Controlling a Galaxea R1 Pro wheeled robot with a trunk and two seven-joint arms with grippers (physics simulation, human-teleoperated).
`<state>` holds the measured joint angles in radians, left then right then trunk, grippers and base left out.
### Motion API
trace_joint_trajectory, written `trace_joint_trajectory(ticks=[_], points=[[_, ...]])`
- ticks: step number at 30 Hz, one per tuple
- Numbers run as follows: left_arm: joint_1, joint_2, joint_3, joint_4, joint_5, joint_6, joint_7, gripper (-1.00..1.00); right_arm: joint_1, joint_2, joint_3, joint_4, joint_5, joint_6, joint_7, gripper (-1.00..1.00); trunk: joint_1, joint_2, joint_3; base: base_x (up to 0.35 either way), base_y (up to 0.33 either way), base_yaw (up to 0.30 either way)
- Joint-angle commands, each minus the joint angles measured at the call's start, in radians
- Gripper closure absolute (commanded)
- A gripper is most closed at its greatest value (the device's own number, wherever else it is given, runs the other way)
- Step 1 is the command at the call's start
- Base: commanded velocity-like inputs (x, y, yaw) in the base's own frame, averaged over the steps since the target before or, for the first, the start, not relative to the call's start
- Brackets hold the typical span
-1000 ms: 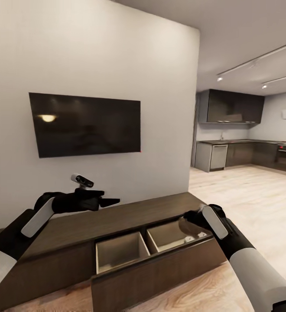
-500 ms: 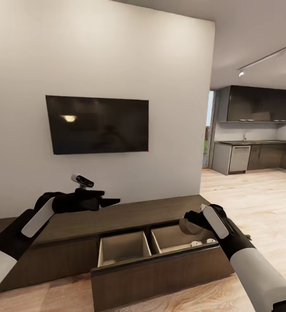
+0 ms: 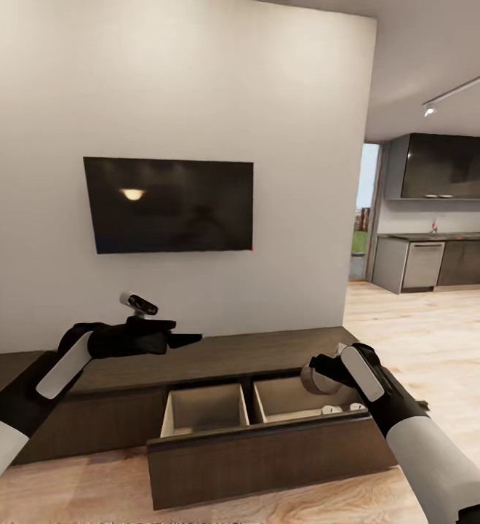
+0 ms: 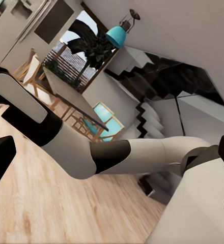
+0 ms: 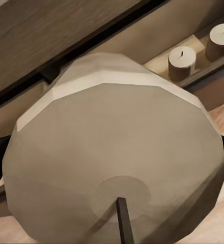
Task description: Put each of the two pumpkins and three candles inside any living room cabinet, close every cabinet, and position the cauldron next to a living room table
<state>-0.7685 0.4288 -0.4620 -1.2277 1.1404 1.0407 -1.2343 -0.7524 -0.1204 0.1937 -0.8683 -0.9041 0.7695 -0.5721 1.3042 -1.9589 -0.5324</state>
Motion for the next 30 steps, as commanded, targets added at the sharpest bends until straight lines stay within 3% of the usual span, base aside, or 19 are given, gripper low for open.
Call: trace_joint_trajectory(ticks=[1,30], points=[[-0.002,0.001,-0.003,0.001,0.004,0.006,-0.002,-1.00,-0.001,-0.001,0.004,-0.001,-0.010,0.000,-0.011,1.00,0.000,-0.001,-0.003,0.000,-0.047,0.142],[-0.002,0.002,0.000,-0.024,0.004,0.006,-0.005,-1.00,-0.001,0.005,0.011,-0.002,-0.011,0.000,-0.014,1.00,0.000,-0.001,-0.026,0.062,-0.072,0.035]])
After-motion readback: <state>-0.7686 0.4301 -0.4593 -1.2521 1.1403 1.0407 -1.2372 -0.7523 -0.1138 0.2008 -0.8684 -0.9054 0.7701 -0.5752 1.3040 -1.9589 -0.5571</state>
